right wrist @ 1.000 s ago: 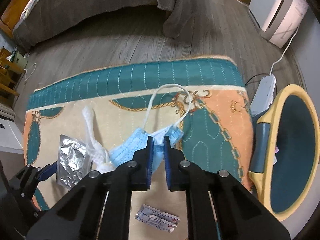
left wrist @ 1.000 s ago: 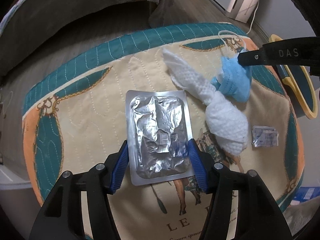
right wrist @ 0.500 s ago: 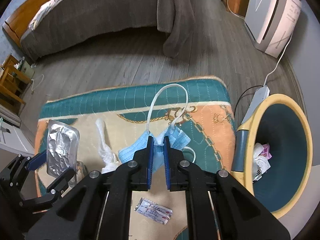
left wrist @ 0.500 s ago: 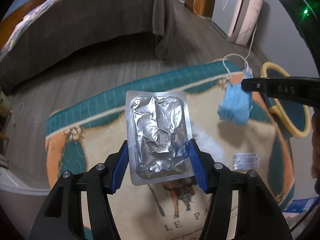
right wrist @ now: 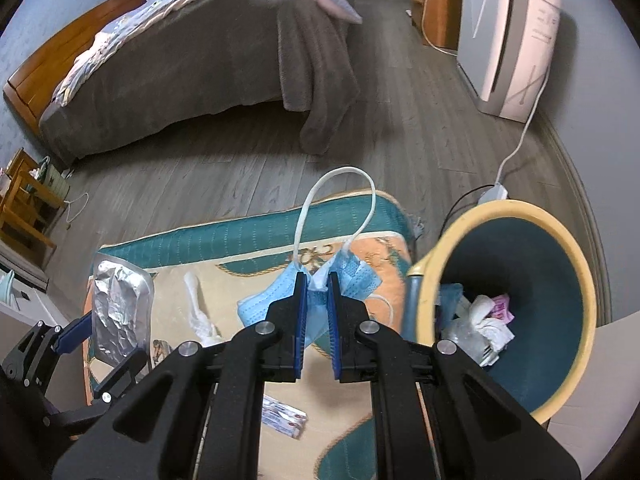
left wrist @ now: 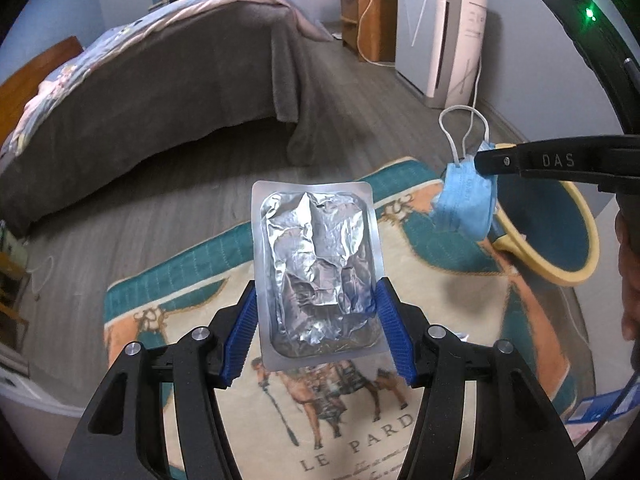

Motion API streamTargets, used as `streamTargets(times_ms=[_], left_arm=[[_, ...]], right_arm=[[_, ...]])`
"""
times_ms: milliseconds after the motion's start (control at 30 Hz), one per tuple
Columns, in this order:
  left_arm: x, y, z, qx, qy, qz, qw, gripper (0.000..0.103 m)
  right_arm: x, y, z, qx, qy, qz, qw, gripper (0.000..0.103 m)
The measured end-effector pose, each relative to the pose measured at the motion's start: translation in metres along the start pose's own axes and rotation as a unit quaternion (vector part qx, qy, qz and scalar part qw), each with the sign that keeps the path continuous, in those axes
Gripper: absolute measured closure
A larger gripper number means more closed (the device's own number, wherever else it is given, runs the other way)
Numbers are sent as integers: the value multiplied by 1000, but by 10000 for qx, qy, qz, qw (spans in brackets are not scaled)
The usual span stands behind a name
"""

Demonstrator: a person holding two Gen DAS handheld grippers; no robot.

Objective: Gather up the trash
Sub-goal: 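Carry the blister pack and blue mask over the bin and release both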

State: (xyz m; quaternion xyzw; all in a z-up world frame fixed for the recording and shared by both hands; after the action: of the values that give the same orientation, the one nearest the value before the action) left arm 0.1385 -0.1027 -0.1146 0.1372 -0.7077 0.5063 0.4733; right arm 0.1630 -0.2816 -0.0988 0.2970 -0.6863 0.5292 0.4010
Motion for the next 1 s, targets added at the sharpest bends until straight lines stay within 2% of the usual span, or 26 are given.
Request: streamTargets(times_ms=[733, 1000], left_arm=[[-13, -23, 63, -358, 218, 56, 9991, 44], [-14, -29, 109, -831, 340, 134, 9959, 44]], right_arm=[[25, 8, 92, -432, 315, 165, 9984, 94], [25, 16, 150, -771, 671, 134, 9947, 94]])
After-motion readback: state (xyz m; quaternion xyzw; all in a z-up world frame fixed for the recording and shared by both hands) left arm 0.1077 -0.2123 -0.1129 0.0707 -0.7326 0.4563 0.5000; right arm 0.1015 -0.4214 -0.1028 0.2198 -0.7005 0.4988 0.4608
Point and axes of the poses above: each gripper's, at about its wrist camera, not at the fingertips, and x roughly against the way its jaws point, z to its right, y to its underside, the point moved 7 cm from there along -x, roughly the way its jaws point, and after that the axes turned 1 degree about y, right-handed, at the moved point
